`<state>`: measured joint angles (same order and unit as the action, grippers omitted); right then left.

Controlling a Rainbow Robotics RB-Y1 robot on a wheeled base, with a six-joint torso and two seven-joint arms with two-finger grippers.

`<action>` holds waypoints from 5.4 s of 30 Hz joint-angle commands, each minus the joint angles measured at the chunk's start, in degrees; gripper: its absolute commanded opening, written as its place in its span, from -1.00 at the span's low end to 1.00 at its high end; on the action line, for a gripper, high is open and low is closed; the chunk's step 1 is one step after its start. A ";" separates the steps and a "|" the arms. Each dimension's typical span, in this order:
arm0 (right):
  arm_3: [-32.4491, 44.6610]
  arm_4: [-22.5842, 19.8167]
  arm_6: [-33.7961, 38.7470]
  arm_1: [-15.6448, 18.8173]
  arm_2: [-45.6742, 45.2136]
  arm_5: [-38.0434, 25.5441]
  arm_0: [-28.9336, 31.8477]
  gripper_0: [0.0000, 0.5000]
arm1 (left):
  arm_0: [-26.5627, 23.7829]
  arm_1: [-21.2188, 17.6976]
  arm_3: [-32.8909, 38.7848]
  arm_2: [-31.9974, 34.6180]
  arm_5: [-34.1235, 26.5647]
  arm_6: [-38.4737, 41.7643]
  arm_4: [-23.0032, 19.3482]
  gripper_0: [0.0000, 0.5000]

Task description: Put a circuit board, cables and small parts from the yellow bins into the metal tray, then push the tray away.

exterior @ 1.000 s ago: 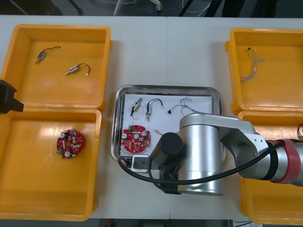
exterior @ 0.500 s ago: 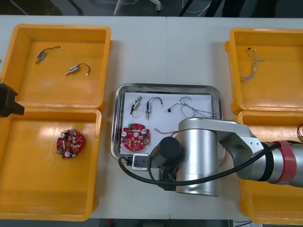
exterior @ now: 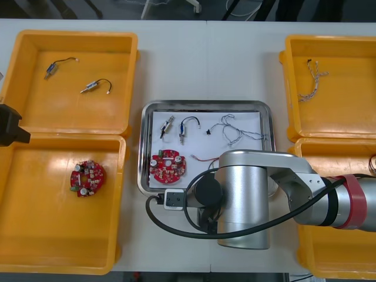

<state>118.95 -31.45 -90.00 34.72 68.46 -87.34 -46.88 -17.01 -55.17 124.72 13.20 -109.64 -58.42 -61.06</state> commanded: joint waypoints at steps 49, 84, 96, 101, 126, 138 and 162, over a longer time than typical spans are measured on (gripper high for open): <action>-1.53 4.29 -3.43 -0.97 -0.17 1.21 -1.90 1.00 | 0.93 -2.49 1.66 1.83 -0.36 -4.42 -0.47 1.00; -1.27 5.69 -4.13 0.79 0.19 -0.55 -1.99 -1.00 | 0.93 -2.49 1.66 1.83 -0.36 -4.42 -0.47 1.00; -5.13 -1.16 -6.77 1.49 -1.75 2.61 -5.77 -1.00 | 0.93 -2.49 1.66 1.83 -0.36 -4.42 -0.47 1.00; -7.95 -5.64 -8.18 1.40 -2.89 4.46 -7.70 -1.00 | 0.93 -2.49 1.66 1.83 -0.36 -4.42 -0.47 1.00; -27.63 -16.37 -22.33 -0.62 -6.49 6.92 -17.63 -1.00 | 0.93 -2.49 1.66 1.83 -0.36 -4.42 -0.47 1.00; -32.03 -7.40 -22.86 -3.61 -10.45 8.94 -17.63 -1.00 | 0.93 -2.49 1.66 1.83 -0.36 -4.42 -0.47 1.00; -36.51 0.51 -23.03 -3.35 -11.15 21.16 -17.63 -1.00 | 0.93 -2.49 1.66 1.83 -0.36 -4.42 -0.47 1.00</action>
<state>82.78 -32.24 -110.98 32.01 58.89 -67.41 -63.40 -17.01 -55.17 124.84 13.20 -109.64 -58.42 -61.12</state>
